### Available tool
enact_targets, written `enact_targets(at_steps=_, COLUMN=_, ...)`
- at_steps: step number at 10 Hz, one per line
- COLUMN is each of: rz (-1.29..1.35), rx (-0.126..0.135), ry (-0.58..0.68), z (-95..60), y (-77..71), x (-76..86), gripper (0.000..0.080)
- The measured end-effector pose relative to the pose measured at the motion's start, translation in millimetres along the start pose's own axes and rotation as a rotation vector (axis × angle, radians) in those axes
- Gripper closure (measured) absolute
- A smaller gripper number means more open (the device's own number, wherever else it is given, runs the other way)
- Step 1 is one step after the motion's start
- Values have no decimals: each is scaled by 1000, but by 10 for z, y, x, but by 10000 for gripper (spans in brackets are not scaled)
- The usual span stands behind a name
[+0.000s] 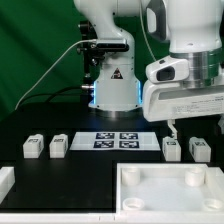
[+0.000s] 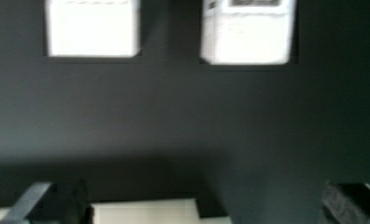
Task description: Assemble one leg
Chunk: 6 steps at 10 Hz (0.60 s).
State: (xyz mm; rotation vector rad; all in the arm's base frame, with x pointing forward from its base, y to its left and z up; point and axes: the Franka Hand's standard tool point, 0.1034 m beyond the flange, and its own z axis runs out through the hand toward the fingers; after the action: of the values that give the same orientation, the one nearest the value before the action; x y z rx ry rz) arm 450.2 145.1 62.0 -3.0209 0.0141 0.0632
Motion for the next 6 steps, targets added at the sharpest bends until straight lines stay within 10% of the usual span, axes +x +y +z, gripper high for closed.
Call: enact_targets(at_steps=6, rz=65, rx=-8, ry=-62, z=47, y=-139, x=-151, gripper=150)
